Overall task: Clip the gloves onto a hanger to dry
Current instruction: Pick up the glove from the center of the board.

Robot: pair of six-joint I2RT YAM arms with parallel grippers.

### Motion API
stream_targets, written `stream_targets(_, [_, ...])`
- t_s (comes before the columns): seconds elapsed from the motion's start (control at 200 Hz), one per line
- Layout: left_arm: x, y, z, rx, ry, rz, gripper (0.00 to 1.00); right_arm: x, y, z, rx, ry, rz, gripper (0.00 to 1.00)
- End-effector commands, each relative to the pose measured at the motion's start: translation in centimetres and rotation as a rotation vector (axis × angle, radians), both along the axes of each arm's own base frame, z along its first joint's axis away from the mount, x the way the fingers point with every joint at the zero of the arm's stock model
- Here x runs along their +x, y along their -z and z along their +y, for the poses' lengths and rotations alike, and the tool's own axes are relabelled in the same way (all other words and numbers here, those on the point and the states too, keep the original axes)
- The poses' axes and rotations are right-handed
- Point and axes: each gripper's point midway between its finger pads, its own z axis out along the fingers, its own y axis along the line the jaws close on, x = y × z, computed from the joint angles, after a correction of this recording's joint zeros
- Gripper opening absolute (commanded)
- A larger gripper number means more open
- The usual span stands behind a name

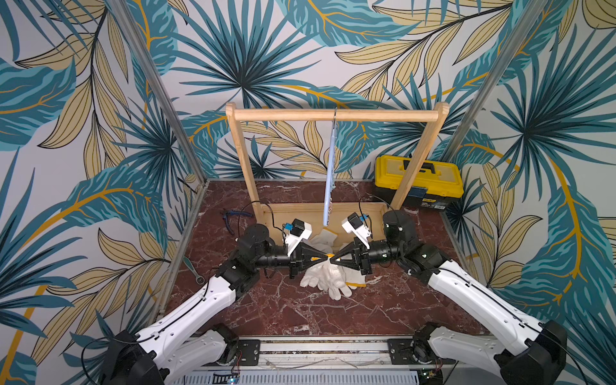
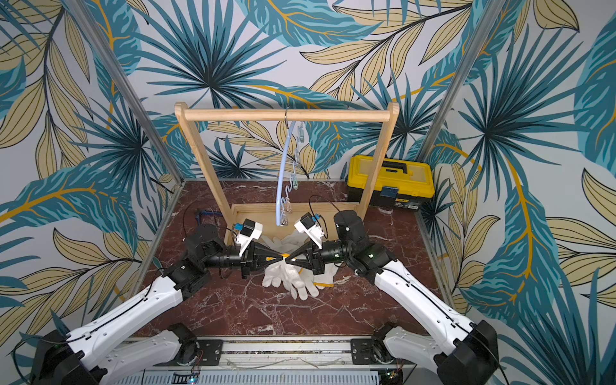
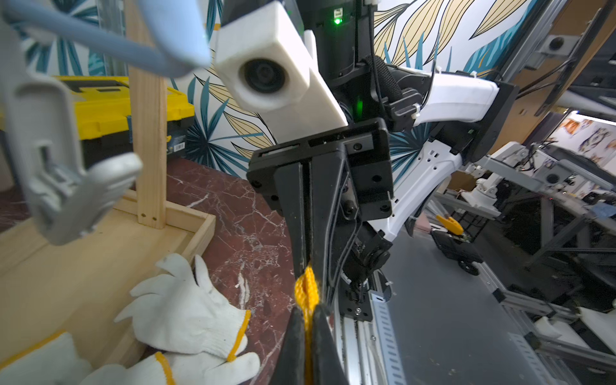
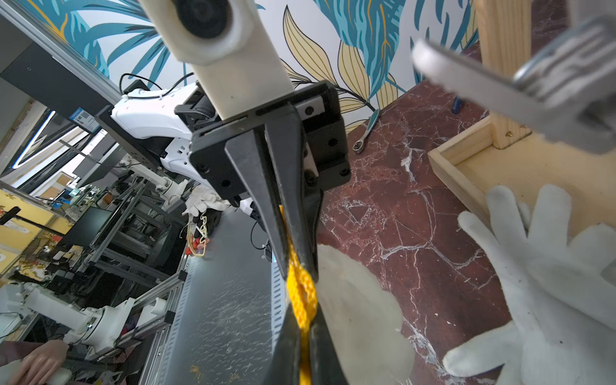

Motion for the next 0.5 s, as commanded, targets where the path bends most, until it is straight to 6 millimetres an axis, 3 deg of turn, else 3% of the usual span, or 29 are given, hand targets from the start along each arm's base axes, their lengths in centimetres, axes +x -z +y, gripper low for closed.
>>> stream_targets(0.0, [1.3,-1.1,0.1,-0.009,-0.078,-0.054,0.0,1.4,-0.7,-0.3,-0.009,0.084,-0.081,0.15])
stream_targets(0.035, [1.7,-0.9,0.3,-0.005,-0.099,-0.057,0.0,1.9,0.2,-0.8,-0.05,0.128,-0.066,0.28])
stream_targets(0.08, [2.3,-0.7,0.6,0.001,-0.132,-0.059,0.0,2.6,0.7,-1.3,-0.077,0.182,-0.083,0.36])
stream_targets(0.13, [2.9,-0.4,1.0,0.007,-0.166,-0.066,0.0,3.0,1.2,-1.9,-0.108,0.227,-0.101,0.52])
stream_targets(0.19, [3.8,-0.2,1.6,0.014,-0.208,-0.075,0.0,3.5,1.9,-2.7,-0.152,0.272,-0.122,0.61])
stream_targets(0.381, [7.0,0.5,3.3,0.082,-0.382,-0.137,0.0,6.3,4.7,-5.1,-0.311,0.417,-0.152,0.68])
stream_targets(0.496, [9.6,1.4,4.6,0.157,-0.524,-0.178,0.0,8.8,5.2,-6.3,-0.35,0.486,-0.174,0.68])
